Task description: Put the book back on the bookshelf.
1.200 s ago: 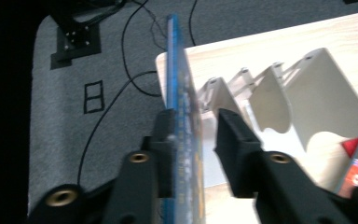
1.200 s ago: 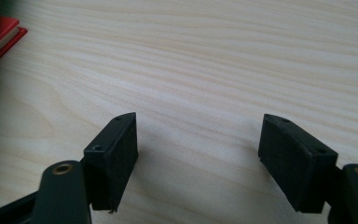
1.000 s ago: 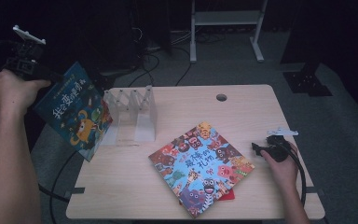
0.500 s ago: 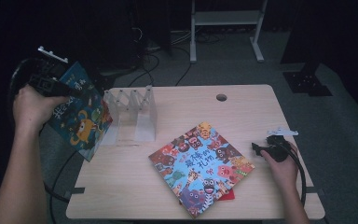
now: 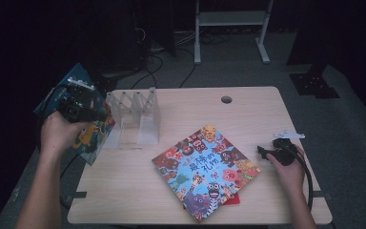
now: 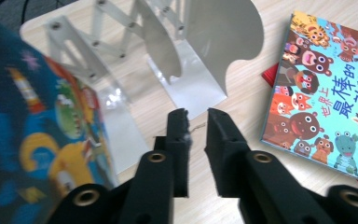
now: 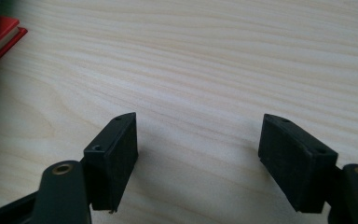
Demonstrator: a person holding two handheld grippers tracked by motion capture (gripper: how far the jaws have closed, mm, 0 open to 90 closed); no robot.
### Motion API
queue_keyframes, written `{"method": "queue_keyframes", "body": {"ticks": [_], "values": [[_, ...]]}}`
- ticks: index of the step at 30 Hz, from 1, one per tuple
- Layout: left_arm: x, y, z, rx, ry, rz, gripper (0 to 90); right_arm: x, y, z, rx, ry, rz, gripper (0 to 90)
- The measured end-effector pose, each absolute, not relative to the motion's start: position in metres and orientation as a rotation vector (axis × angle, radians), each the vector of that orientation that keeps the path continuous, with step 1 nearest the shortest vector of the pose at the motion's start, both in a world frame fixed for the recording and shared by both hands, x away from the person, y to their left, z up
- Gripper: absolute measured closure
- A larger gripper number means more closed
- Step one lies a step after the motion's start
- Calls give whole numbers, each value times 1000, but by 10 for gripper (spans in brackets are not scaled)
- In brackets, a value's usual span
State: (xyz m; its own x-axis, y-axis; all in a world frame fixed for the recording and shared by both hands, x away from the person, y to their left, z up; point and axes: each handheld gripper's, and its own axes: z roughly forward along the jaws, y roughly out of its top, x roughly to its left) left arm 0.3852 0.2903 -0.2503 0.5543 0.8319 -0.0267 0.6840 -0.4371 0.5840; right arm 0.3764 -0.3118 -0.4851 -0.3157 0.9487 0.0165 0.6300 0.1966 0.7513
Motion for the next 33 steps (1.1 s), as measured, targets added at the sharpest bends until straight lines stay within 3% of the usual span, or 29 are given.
{"method": "queue_keyframes", "body": {"ticks": [22, 29, 33], "values": [[353, 231, -361, 2316, 1074, 332, 367, 376, -312, -485, 1463, 2030, 930, 264], [349, 223, -407, 2346, 1017, 285, 170, 374, -311, -485, 1470, 2029, 928, 256], [347, 223, -429, 2377, 998, 282, 82, 375, -309, -485, 1464, 2051, 922, 175]]}}
